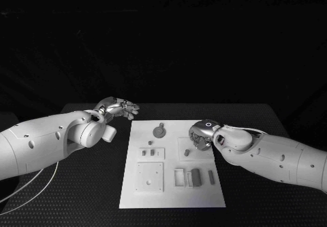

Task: Assemble the parts on the task board

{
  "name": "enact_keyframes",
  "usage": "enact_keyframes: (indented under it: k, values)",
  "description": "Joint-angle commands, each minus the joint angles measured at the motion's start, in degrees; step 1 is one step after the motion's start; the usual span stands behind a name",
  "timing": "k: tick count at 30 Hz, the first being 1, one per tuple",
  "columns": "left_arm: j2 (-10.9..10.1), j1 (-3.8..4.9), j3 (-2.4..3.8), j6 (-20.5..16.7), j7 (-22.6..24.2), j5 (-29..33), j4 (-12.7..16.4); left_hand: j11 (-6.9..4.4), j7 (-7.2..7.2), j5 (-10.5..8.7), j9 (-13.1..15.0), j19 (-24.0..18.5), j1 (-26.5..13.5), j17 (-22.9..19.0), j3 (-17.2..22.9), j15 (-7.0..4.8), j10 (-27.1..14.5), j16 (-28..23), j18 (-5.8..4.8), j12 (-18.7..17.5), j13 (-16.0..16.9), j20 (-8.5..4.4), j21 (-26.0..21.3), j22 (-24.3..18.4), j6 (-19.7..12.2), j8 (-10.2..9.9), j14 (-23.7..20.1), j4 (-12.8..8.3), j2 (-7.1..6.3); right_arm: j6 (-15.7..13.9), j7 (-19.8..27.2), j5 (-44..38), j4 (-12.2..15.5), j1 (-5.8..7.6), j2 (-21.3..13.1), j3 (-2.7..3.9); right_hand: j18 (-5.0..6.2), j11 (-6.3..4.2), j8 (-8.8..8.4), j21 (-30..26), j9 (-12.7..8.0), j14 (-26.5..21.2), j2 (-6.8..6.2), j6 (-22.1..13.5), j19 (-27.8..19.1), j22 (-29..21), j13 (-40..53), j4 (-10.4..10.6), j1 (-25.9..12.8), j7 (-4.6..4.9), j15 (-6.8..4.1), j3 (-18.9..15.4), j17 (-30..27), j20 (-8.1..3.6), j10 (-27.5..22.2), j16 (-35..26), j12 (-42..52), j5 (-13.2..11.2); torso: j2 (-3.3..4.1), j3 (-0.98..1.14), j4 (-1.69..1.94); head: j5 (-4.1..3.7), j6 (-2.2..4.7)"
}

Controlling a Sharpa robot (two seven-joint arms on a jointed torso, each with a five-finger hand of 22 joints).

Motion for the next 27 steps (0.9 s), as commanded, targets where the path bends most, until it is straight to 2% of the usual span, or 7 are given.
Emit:
enact_keyframes:
  k: [1, 5, 8, 17, 27]
  values:
    - [0.1, 0.15, 0.05, 0.9, 0.3, 0.3, 0.1, 0.0, -0.07, 0.13, 0.1, 0.1, -0.4, 0.1, -0.3, 0.05, -0.4, -0.2, -0.51, 0.3, 0.0, -0.67, -0.3, -0.1, -0.4, 0.4, 0.5, 0.0, -0.08, 2.9, 0.0, -0.9, -0.1, -1.1, 0.2, -0.74, 0.81, -0.22, -0.01, 0.2, 0.1, 0.5, 0.15, 0.0, 0.5, 0.1, 0.0, 0.5, 0.0, -0.13, -0.12, 0.2, 0.2, -0.17, 0.4, 0.0, -0.4, -0.3, 0.01, -0.03, 0.01, 0.02, -0.09]
    - [0.0, 0.15, 0.05, 0.9, 0.3, 0.3, 0.0, 0.01, -0.07, 0.13, 0.1, 0.1, -0.4, 0.1, -0.3, 0.04, -0.5, -0.2, -0.51, 0.3, 0.0, -0.67, -0.4, -0.1, -0.5, 0.4, 0.6, -0.1, -0.07, 2.8, -0.2, -1.6, -0.3, -1.12, 0.3, -0.75, 0.81, -0.73, 0.55, 0.7, 0.4, 1.3, 2.03, 1.0, 1.3, 0.4, 0.4, 0.0, 1.4, -0.6, -0.59, 1.3, 0.9, -0.65, 1.5, 0.5, 0.0, -0.3, -0.01, -0.02, -0.05, -0.01, -0.09]
    - [0.0, 0.15, 0.05, 0.9, 0.3, 0.3, 0.0, 0.02, -0.06, 0.13, 0.1, 0.1, -0.4, 0.1, -0.3, 0.04, -0.5, -0.3, -0.51, 0.3, 0.0, -0.67, -0.4, -0.1, -0.5, 0.4, 0.6, 0.0, -0.07, 2.8, -0.5, -2.2, -0.3, -1.13, 0.4, -0.75, 0.81, -1.05, 0.86, 1.3, 0.6, 2.0, 2.38, 1.7, 2.0, 0.8, 0.7, -0.4, 1.6, -0.85, -0.96, 1.6, 1.7, -0.96, 2.3, 0.9, 0.3, -0.3, -0.02, -0.01, -0.06, -0.04, -0.09]
    - [0.2, 0.15, 0.05, 1.0, 0.4, 0.3, -0.3, 0.02, -0.05, 0.13, 0.1, 0.1, -0.4, 0.1, -0.4, 0.04, -0.5, -0.3, -0.5, 0.4, 0.0, -0.68, -0.4, 0.0, -0.5, 0.4, 0.6, -0.1, -0.06, 2.0, -0.6, -2.7, -0.4, -1.2, 0.2, -0.73, 0.81, -1.72, 1.46, 2.7, 1.1, 3.5, 2.33, 3.1, 3.6, 1.9, 1.3, -0.7, 1.8, -1.43, -1.79, 2.7, 3.4, -1.8, 3.9, 1.6, 0.6, -0.3, -0.01, 0.02, -0.04, -0.04, 0.03]
    - [0.2, 0.15, 0.04, 1.0, 0.5, 0.3, -0.4, 0.02, -0.05, 0.13, 0.1, 0.2, -0.4, 0.2, -0.4, 0.04, -0.5, -0.4, -0.5, 0.4, 0.0, -0.67, -0.4, 0.0, -0.5, 0.4, 0.7, -0.1, -0.06, 0.9, -0.1, -2.0, -0.1, -1.19, -0.1, -0.69, 0.81, -1.94, 1.63, 3.0, 1.4, 4.0, 1.99, 3.4, 4.0, 2.2, 1.6, -0.6, 1.5, -1.61, -2.03, 3.3, 4.1, -2.06, 4.4, 1.6, 0.6, -0.3, -0.01, 0.07, -0.02, 0.04, 0.15]
